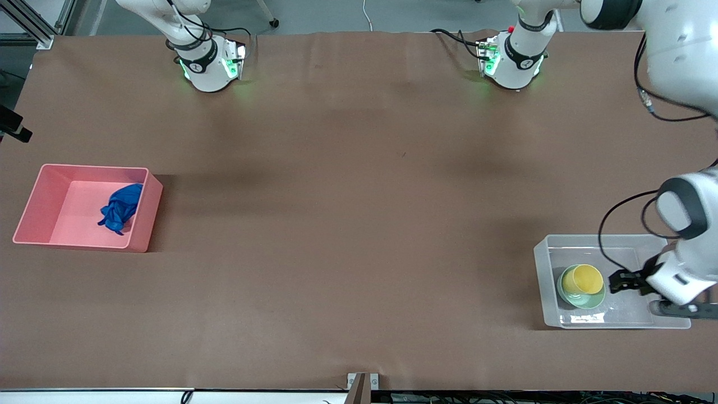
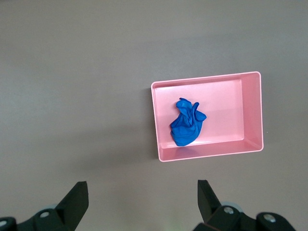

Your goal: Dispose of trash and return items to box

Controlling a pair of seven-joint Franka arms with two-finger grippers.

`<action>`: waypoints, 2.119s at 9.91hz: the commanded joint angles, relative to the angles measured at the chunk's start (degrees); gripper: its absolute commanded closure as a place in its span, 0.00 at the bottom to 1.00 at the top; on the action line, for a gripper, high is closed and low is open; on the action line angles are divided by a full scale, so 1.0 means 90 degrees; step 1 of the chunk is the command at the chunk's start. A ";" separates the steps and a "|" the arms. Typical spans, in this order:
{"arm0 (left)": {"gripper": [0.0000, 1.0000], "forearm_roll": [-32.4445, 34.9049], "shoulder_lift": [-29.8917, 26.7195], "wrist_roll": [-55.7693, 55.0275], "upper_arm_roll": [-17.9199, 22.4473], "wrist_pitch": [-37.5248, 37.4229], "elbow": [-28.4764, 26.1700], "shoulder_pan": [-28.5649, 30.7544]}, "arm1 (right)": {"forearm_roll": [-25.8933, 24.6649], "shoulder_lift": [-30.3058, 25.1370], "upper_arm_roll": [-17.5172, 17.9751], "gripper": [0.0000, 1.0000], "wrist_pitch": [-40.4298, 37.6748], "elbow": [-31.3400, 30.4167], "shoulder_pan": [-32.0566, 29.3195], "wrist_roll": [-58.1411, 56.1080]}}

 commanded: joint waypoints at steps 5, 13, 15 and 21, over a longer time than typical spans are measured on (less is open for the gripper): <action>0.00 0.0674 -0.2552 -0.0844 -0.0665 -0.2809 -0.0544 -0.0074 | -0.0093 0.0046 0.0021 0.00 0.0115 -0.0234 -0.0004 0.0030; 0.00 0.0607 -0.3491 -0.1402 -0.0325 -0.3724 -0.0883 -0.0483 | -0.0024 0.0066 0.0011 0.00 0.0067 -0.0225 -0.0044 0.0021; 0.00 0.0597 -0.3940 -0.1402 -0.0324 -0.3256 -0.1567 -0.0474 | -0.0024 0.0066 0.0011 0.00 0.0076 -0.0225 -0.0034 0.0021; 0.00 0.0646 -0.3893 -0.1509 -0.0363 -0.3614 -0.1589 -0.0455 | 0.0005 0.0066 0.0001 0.00 0.0135 -0.0234 -0.0044 0.0011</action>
